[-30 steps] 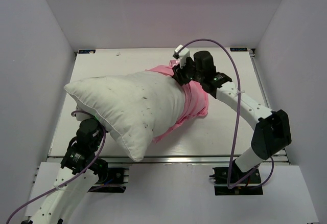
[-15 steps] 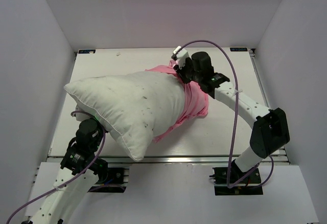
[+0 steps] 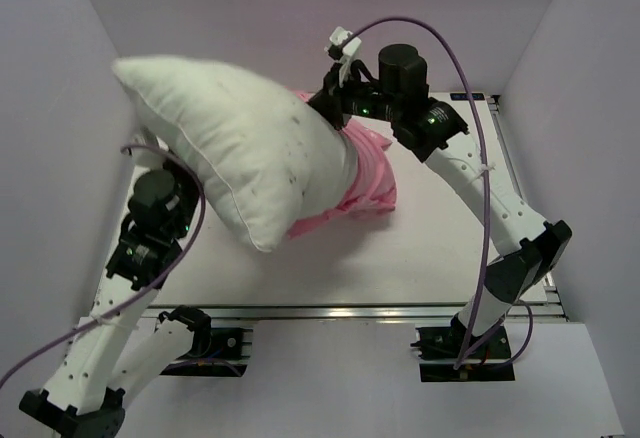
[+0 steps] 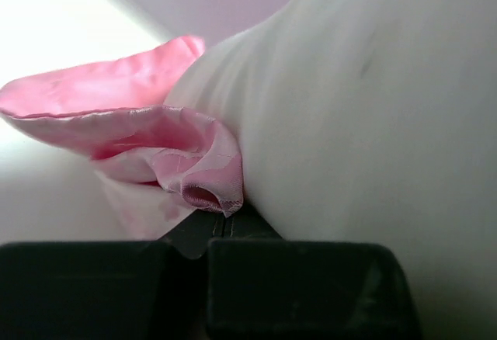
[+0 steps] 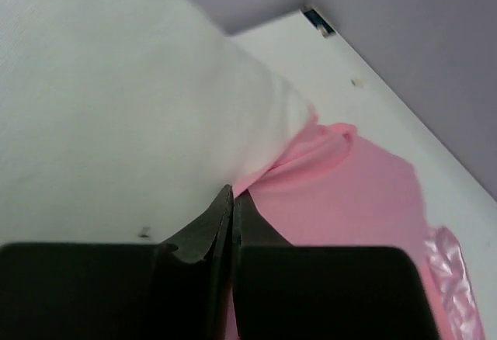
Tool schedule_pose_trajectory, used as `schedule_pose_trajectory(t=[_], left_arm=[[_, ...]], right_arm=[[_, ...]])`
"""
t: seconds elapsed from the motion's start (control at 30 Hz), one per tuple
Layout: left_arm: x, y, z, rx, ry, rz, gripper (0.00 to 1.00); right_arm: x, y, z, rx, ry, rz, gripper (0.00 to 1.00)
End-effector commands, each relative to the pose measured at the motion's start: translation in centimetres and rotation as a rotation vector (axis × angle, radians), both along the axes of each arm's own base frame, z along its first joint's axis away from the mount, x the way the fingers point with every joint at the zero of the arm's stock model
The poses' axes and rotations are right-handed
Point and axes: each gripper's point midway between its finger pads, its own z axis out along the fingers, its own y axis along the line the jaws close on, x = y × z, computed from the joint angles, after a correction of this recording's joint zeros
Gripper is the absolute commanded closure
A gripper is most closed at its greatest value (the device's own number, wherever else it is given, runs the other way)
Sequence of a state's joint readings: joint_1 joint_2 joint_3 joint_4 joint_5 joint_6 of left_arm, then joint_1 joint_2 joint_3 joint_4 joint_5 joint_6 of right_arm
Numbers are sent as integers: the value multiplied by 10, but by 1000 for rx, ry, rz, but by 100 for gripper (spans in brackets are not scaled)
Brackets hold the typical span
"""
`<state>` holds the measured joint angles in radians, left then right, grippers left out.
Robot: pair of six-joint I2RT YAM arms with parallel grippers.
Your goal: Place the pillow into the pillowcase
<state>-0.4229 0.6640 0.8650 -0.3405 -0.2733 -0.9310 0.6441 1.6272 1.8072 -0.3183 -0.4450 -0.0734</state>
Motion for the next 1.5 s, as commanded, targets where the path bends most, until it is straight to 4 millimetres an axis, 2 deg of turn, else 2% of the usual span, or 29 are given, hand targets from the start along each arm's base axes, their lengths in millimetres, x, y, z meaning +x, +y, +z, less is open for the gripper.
schedule_pose_trajectory(t=[0.0, 0.03, 0.1, 0.13, 0.23, 0.27, 0.33, 0.37, 0.43, 0.5, 0.53, 0.57, 0.67, 0.7, 0.8, 0.83, 0.87, 0.9, 0.93, 0.97, 1.0, 1.03, 1.1, 1.13, 1.2, 1.23, 1.3, 1.37, 1.47], left_arm=[[20, -4, 111, 39, -266, 8, 100], [20, 4, 139, 32, -308, 52, 100], [30, 7, 147, 71, -319, 88, 100], [31, 7, 155, 65, -341, 94, 100], [26, -22, 150, 21, -349, -64, 100], [23, -32, 146, -50, -331, -119, 100], [11, -52, 130, -117, -321, -239, 100], [10, -51, 127, -167, -304, -235, 100], [10, -38, 124, -167, -296, -172, 100], [23, -9, 135, -134, -304, 3, 100], [41, -6, 131, -102, -277, 52, 100], [46, 3, 156, -91, -317, 93, 100], [83, 4, 177, -76, -306, 114, 100], [91, 6, 179, -70, -299, 116, 100], [99, -18, 185, -80, -294, -13, 100], [97, -27, 182, -91, -280, -60, 100], [88, -34, 184, -133, -276, -110, 100], [80, -50, 175, -144, -260, -207, 100], [73, -52, 172, -165, -252, -230, 100], [64, -52, 166, -193, -237, -244, 100], [59, -51, 166, -197, -239, -244, 100], [60, -44, 164, -191, -234, -208, 100], [66, -39, 158, -166, -219, -174, 100], [69, -41, 158, -162, -224, -180, 100], [78, -45, 159, -166, -238, -196, 100], [86, -51, 154, -164, -225, -211, 100], [93, -53, 155, -162, -234, -219, 100], [99, -55, 156, -151, -239, -230, 100], [101, -57, 149, -143, -219, -248, 100]], right_arm=[[-90, 37, 78, 156, 11, 283, 100], [-100, 39, 69, 137, 39, 308, 100], [-108, 36, 63, 122, 8, 298, 100], [-80, 32, 47, 97, -7, 160, 100], [57, -22, 97, 227, -145, -217, 100], [117, -78, 104, 240, -130, -395, 100], [152, -124, 139, 326, -222, -526, 100], [159, -138, 132, 313, -233, -552, 100], [118, -120, 135, 304, -147, -388, 100], [45, -61, 115, 268, -49, -129, 100], [-21, -58, 147, 298, -156, -39, 100], [-86, -6, 101, 255, -89, 135, 100], [-213, 16, 114, 316, -182, 381, 100], [-209, 17, 114, 306, -186, 338, 100], [-99, -15, 145, 341, -369, -7, 100], [-33, -19, 136, 325, -328, -121, 100], [56, -88, 134, 284, -302, -365, 100], [76, -134, 197, 391, -345, -477, 100], [141, -152, 162, 347, -264, -562, 100], [170, -200, 156, 327, -265, -668, 100], [171, -207, 162, 325, -300, -673, 100], [160, -204, 156, 310, -291, -643, 100], [114, -147, 151, 305, -263, -455, 100], [73, -125, 142, 275, -276, -378, 100], [-38, -36, 144, 324, -302, -79, 100], [-128, -7, 157, 360, -357, 114, 100], [-176, 9, 137, 334, -342, 191, 100], [-172, 20, 105, 268, -369, 165, 100], [-67, -17, 75, 194, -444, -110, 100]])
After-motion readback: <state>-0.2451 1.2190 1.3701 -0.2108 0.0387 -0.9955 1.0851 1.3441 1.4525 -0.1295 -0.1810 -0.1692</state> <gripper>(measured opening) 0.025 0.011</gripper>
